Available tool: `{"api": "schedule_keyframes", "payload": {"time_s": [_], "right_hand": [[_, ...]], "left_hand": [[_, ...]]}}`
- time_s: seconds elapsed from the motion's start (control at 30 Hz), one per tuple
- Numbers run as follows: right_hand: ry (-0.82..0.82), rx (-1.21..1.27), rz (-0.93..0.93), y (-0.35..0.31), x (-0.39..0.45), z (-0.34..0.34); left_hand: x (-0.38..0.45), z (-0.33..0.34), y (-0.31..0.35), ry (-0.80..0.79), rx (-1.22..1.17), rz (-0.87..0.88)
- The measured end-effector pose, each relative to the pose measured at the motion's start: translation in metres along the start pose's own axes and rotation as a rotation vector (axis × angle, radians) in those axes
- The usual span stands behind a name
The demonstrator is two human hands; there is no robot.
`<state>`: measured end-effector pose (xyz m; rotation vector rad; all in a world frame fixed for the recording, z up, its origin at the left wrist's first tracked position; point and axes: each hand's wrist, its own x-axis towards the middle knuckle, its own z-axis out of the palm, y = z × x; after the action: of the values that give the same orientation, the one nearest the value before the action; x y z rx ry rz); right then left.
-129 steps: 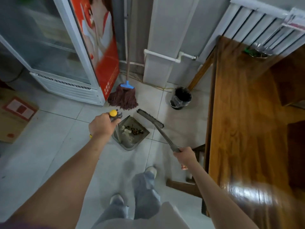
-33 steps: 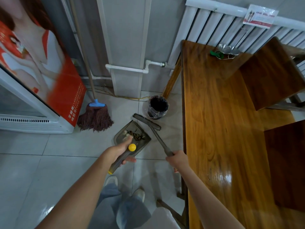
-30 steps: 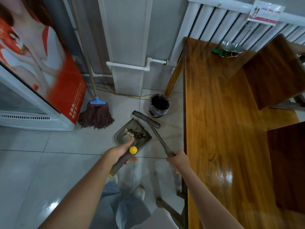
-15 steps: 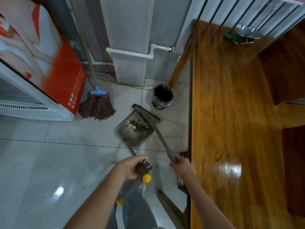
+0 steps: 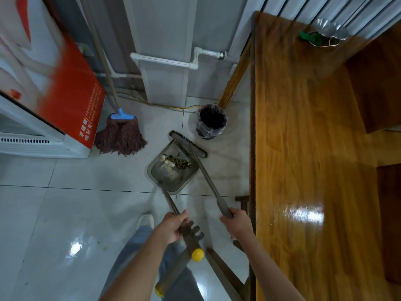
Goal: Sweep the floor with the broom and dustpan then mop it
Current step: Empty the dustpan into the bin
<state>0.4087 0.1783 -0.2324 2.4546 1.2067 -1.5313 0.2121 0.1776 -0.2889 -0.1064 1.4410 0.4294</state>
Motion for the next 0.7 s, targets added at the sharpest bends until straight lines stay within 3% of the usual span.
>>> {"api": "schedule_keyframes", "payload": {"time_s": [0.17, 0.33, 0.7], "right_hand": [[-0.027, -0.018, 0.013, 0.008, 0.001, -0.002], [0.008, -0.011, -0.021, 0.005, -0.008, -0.004], [0.119, -0.005, -0.047, -0.014, -0.027, -0.014]], "left_hand": [[0.017, -0.005, -0.009, 0.058, 0.110, -0.023], [0.018, -0.016, -0.023, 0.170, 0.216, 0.061], [0.007, -0.031, -0.001, 0.205, 0.161, 0.050]]}}
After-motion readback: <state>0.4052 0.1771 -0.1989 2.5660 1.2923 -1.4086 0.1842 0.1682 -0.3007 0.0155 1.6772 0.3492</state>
